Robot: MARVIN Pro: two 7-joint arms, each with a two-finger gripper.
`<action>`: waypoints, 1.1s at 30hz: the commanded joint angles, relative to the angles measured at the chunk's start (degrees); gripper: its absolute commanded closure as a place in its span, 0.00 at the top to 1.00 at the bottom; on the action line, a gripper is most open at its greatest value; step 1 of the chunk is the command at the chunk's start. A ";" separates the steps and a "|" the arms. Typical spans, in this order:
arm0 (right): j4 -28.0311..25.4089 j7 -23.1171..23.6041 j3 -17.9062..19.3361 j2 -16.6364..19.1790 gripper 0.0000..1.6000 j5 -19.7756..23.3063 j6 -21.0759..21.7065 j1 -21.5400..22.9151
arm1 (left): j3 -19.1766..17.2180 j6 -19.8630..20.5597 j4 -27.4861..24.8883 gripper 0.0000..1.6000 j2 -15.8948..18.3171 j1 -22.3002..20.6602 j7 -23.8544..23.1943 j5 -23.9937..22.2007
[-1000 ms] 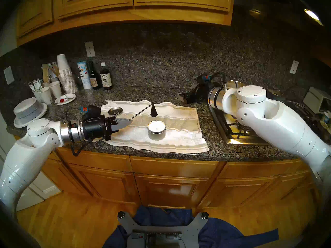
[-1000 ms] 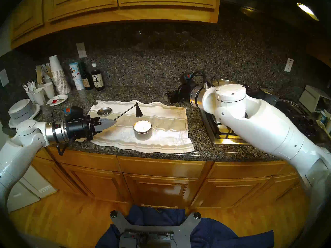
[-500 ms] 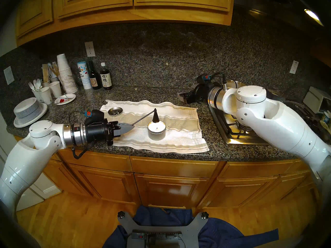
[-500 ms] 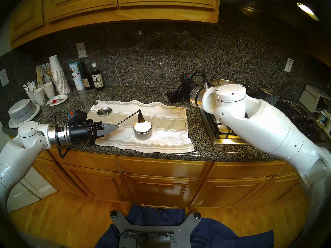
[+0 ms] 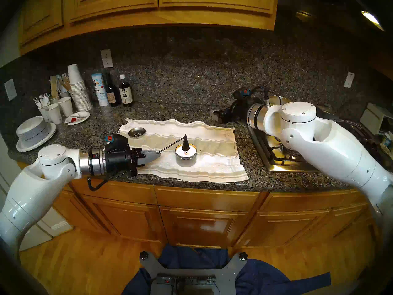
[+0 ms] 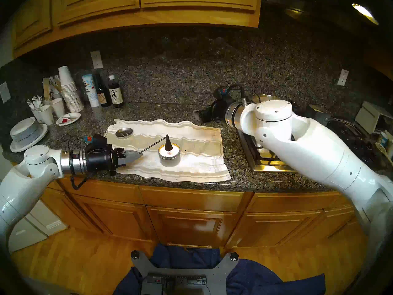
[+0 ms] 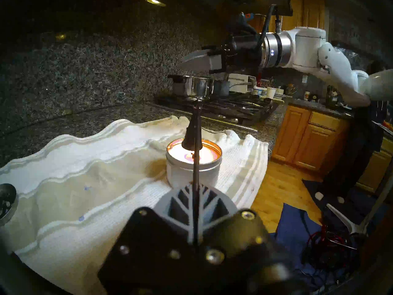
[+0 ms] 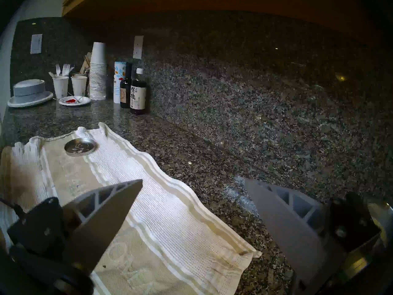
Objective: Put out candle flame
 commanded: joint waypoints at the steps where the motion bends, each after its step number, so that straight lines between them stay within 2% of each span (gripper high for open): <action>1: -0.28 0.02 1.69 -0.12 1.00 0.10 -0.53 1.80 | -0.12 0.25 -0.62 0.00 0.11 -2.41 -0.25 -0.24; 16: -0.28 0.01 1.69 -0.12 1.00 0.10 -0.53 1.80 | 1.78 0.71 -0.38 0.00 1.19 -3.47 0.04 1.44; 33: -0.28 0.01 1.69 -0.12 1.00 0.10 -0.53 1.80 | 1.86 0.56 -0.08 0.00 1.27 -3.62 -0.16 1.17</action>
